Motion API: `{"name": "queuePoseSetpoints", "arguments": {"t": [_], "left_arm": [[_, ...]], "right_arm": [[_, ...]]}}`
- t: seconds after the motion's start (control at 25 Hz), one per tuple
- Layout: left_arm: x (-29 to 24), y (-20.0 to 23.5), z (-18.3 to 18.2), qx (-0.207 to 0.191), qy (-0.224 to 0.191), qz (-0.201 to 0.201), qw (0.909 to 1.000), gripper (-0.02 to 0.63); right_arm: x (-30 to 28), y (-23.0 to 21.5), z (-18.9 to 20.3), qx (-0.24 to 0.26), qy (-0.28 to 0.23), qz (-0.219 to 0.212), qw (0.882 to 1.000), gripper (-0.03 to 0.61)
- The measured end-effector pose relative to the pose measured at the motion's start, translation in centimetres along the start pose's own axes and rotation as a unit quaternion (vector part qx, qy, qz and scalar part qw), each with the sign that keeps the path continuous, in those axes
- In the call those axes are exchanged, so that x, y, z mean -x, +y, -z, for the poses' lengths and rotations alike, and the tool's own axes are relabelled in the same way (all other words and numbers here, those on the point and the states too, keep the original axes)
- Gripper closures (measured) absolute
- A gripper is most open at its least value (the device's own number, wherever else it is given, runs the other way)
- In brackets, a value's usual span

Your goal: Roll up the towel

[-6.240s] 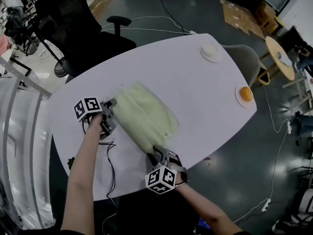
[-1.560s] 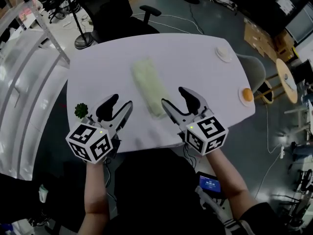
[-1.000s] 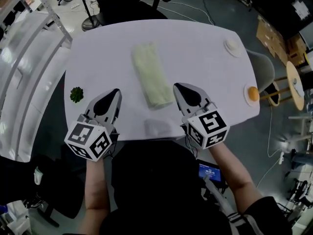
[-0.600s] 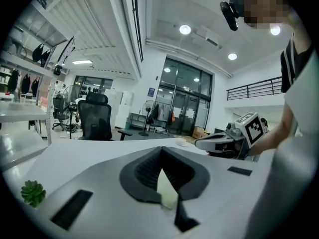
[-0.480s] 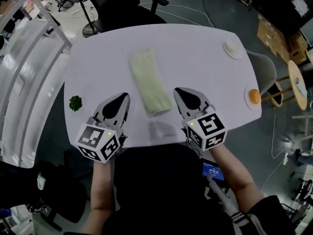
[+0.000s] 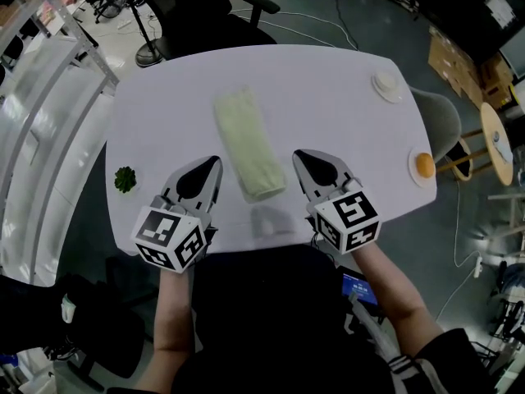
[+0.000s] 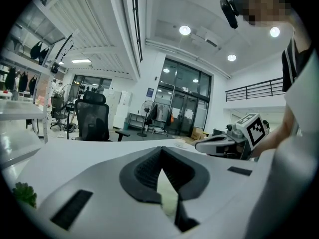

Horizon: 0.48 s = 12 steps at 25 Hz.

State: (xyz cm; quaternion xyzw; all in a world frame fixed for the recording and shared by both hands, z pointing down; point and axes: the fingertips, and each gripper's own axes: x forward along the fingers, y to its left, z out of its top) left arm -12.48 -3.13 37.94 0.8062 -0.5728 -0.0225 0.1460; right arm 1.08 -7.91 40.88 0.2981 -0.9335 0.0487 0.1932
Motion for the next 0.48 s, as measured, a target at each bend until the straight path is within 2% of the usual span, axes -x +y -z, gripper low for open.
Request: {"name": "queuePoseSetpoints", "arguments": {"t": [0.48], "left_arm": [[-0.69,-0.84,0.2,-0.005,0.004,0.001,1.0,0.601]], "right_arm": [[0.07,-0.66,0.61,0.005,0.01,0.002,1.0,0.571]]}}
